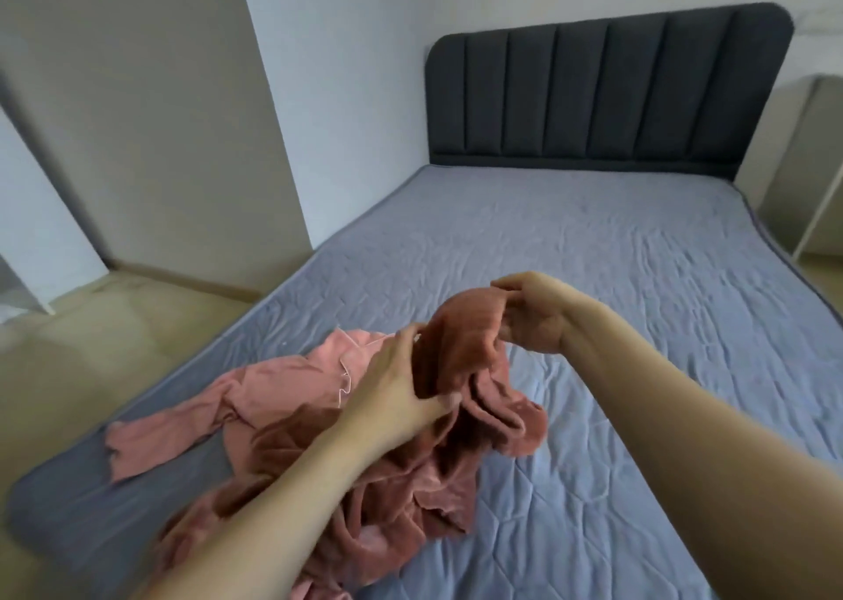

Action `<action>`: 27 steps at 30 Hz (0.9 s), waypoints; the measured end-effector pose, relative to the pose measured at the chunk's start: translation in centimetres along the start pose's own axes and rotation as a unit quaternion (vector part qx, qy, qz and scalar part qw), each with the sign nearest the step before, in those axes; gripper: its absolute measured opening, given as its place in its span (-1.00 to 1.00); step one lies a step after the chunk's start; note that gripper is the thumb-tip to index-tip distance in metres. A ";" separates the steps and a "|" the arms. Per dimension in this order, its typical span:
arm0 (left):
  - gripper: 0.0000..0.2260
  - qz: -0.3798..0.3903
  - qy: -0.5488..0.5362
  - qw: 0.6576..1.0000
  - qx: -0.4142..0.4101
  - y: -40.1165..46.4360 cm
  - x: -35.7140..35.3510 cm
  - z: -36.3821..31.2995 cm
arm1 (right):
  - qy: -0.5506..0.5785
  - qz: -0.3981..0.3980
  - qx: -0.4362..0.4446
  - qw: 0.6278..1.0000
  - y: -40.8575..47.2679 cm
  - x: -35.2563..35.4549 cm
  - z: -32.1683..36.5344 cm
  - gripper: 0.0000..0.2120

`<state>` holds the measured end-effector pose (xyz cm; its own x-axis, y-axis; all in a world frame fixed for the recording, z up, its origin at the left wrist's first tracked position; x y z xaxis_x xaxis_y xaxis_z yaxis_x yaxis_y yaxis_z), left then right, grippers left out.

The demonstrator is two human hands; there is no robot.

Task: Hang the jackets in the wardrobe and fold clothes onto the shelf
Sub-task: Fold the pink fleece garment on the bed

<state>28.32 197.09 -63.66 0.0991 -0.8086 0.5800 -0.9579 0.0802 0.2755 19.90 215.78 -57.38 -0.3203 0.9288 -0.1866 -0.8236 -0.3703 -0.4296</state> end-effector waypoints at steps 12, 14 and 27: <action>-0.85 -0.191 -0.357 0.902 0.149 4.4 7.4 -2.9 | -0.564 -0.043 0.076 0.821 4.0 -3.3 -8.5 -0.07; -0.56 -0.153 -0.362 0.910 0.135 4.5 9.0 -3.2 | -0.610 -0.064 0.084 0.785 4.9 -3.7 -10.6 -0.67; -0.83 -0.282 -0.187 0.938 0.080 10.8 28.6 -4.1 | 0.074 -0.316 0.198 0.925 1.1 -10.7 11.8 -0.91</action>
<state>21.91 177.19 -40.94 0.5291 -0.8465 0.0582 -0.8125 -0.4857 0.3224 16.88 205.57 -45.44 0.3272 0.9343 -0.1412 -0.9407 0.3079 -0.1425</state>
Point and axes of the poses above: each hand's wrist, its own y-axis towards the middle knuckle, its own x-axis out of the back of the hand, z = x × y, the point moved 3 cm from there along y, towards the middle knuckle, and after that the axes turned 10 degrees about -y, right-handed, at the moved point
